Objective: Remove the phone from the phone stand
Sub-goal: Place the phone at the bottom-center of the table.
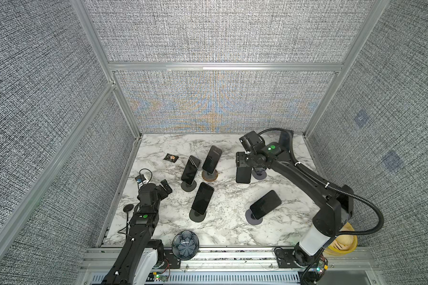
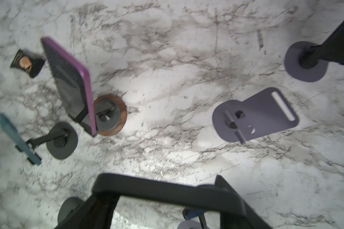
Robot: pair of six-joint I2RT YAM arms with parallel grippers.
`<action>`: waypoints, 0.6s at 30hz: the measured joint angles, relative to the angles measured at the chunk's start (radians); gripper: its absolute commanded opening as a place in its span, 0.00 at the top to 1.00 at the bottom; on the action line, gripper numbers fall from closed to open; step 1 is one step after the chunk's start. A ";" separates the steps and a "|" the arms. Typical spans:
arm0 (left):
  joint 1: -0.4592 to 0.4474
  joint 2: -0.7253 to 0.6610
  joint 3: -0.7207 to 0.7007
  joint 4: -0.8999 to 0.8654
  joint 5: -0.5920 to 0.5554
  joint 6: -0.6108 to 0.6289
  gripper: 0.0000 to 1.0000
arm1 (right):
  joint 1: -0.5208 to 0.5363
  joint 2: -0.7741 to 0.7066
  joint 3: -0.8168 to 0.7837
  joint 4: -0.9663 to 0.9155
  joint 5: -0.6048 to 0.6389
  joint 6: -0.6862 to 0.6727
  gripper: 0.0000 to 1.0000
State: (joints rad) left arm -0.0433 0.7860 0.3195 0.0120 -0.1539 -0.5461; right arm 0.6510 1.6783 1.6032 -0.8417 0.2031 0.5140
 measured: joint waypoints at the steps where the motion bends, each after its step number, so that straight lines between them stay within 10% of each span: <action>1: 0.000 0.003 0.001 0.000 0.000 -0.005 0.01 | 0.014 -0.010 -0.018 0.006 -0.012 -0.003 0.31; 18: 0.000 0.029 0.006 0.015 0.006 -0.005 0.01 | 0.222 0.025 -0.236 0.027 -0.182 0.175 0.32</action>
State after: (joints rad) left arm -0.0433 0.8154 0.3252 0.0269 -0.1474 -0.5507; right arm 0.8726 1.7035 1.3670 -0.8146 0.0212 0.6895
